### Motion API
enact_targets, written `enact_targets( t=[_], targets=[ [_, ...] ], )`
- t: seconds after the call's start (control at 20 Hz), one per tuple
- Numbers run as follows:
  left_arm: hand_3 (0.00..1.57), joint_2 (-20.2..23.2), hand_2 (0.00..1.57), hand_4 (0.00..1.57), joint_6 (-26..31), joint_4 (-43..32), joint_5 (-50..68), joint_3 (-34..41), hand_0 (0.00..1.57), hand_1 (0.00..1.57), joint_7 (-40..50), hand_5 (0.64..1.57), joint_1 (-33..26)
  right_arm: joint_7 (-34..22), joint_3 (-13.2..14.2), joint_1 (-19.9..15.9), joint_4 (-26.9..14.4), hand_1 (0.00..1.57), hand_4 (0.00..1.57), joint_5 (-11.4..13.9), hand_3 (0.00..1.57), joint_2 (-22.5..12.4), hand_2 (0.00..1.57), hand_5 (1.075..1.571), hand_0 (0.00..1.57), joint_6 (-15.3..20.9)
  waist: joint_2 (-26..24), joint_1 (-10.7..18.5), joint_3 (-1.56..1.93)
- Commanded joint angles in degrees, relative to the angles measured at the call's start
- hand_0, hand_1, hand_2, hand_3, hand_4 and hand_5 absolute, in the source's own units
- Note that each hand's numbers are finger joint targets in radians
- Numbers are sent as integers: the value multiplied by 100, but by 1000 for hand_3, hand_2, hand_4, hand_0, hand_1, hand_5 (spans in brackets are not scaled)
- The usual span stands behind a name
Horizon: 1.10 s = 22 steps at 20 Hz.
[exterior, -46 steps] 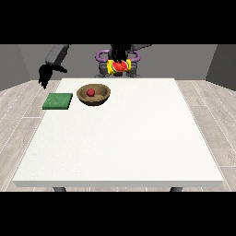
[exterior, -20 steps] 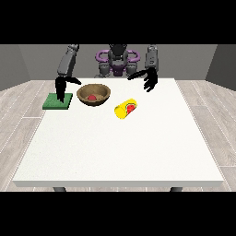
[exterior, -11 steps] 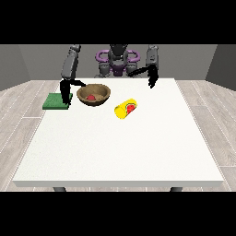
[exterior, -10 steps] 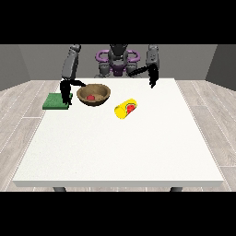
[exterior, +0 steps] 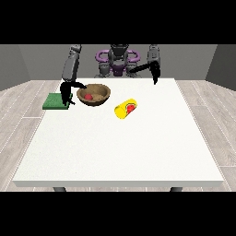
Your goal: Pick the cup and pour the ball into the bowl, then pick the bowl and place it on the pad
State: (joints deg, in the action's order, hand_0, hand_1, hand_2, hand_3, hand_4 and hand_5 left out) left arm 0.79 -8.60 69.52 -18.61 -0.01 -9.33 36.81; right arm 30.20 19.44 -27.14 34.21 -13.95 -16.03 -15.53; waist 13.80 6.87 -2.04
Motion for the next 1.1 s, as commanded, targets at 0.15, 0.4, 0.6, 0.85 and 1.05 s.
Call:
enact_targets(
  t=[0.15,0.4,0.6,0.85,1.05],
  targets=[
    [0,256,0,0,386,-145,234,160,0,0,35,1563,-270,-766,-46,-217,-133,0,357,-161,0,472,0,1545,0,310,-385,240,202],
    [0,512,0,0,362,-394,300,409,0,0,-508,1564,-535,-683,-278,-395,-23,0,381,-51,0,1011,0,1551,0,766,-297,-27,204],
    [0,505,0,0,628,93,347,236,0,0,41,1566,-422,-1170,-120,-75,-696,635,558,-49,0,614,300,1571,635,861,-348,244,207],
    [0,302,0,0,501,118,396,227,0,0,40,1568,-346,-1116,-474,-48,-678,1571,1053,553,1571,523,1571,1550,1571,1695,-261,347,204],
    [0,254,0,0,252,-132,291,286,0,0,-147,1570,-451,-1716,-641,-437,-506,1571,1025,684,1571,431,1571,1554,1571,1928,-429,51,202]
  ],
)
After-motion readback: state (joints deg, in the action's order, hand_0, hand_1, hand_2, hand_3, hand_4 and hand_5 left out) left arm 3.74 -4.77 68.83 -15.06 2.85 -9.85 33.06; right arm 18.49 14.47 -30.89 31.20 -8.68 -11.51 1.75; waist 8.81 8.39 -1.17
